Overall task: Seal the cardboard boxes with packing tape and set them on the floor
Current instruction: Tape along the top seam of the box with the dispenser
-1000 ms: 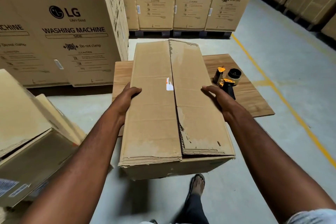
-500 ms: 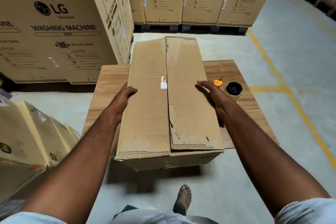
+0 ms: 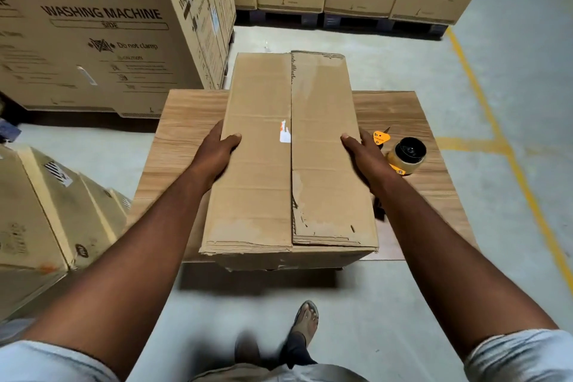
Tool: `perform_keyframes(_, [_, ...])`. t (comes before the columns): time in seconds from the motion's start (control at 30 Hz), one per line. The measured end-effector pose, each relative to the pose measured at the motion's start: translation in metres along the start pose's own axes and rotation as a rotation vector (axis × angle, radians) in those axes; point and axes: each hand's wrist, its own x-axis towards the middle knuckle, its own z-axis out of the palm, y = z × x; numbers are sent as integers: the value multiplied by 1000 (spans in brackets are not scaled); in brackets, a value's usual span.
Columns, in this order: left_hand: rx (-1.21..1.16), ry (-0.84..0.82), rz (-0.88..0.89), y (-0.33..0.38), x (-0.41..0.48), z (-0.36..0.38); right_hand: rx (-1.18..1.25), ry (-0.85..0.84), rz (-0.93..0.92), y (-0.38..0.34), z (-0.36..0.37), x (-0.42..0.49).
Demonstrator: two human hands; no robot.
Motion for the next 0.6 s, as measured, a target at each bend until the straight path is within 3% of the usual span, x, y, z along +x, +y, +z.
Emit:
perform_keyframes(0.1, [322,62,48,-12,-33,3,-266,65,-103,1,5,-27])
perform_keyframes(0.2, [450,80,62,-28,-94,7,-407,121,-238,9,10,-74])
perform_keyframes(0.37, [500,119,104,-43,-168,14,-301,134,-130,23,10,-107])
perform_keyframes(0.47, [498,220,139,-48,-162,9,-272,136,-52,25,20,-106])
perform_keyframes(0.6, [459,317,216,-50,-130,-41,-219,283,-49,30,79,-136])
